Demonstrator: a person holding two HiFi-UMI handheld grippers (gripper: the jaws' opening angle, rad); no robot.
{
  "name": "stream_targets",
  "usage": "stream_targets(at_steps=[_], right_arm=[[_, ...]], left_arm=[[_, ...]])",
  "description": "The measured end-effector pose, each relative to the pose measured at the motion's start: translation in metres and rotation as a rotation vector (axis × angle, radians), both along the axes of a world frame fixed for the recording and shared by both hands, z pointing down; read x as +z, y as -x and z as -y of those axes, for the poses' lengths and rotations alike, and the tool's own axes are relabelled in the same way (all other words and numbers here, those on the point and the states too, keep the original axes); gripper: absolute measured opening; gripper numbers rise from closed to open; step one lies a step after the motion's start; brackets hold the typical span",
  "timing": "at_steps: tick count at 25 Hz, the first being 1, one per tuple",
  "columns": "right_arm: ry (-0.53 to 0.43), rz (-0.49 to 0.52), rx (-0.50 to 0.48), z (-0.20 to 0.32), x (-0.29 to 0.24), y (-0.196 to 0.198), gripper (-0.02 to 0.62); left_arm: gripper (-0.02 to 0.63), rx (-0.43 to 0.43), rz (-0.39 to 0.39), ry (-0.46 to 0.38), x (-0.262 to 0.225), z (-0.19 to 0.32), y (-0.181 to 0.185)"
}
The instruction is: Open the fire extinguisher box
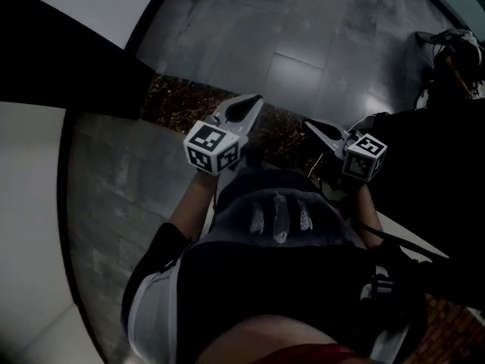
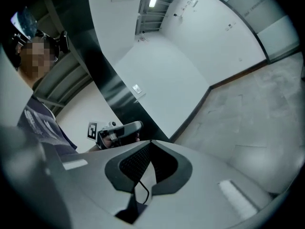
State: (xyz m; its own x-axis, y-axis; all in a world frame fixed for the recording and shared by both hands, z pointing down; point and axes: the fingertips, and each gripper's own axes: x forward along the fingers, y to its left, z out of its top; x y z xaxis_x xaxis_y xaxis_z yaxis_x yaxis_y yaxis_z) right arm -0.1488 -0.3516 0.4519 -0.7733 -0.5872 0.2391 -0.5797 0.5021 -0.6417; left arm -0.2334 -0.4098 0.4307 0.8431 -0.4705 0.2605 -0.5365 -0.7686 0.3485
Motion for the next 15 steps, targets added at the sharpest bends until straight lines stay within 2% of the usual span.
stream_targets(at_steps=[4,9,11,15], right_arm=[[0.015,0.020,0.002,0.019,0.005,0.032,0.000],[0.017,0.035,-0.013,0.039,0.002,0.055,0.000],[0.014,0.112,0.000,0.048,-0.011,0.057,0.000],[-0.015,0.366,0.042,0.070,-0.044,0.043,0.000]], left_arm=[[-0.002,0.037,-0.008,0.018,0.011,0.022,0.018],[-0.002,0.023,-0.108,0.016,0.012,0.049,0.026],[-0.002,0.005,-0.125,0.007,0.011,0.058,0.026],[-0.002,-0.030,-0.172,0.022,-0.001,0.076,0.018]])
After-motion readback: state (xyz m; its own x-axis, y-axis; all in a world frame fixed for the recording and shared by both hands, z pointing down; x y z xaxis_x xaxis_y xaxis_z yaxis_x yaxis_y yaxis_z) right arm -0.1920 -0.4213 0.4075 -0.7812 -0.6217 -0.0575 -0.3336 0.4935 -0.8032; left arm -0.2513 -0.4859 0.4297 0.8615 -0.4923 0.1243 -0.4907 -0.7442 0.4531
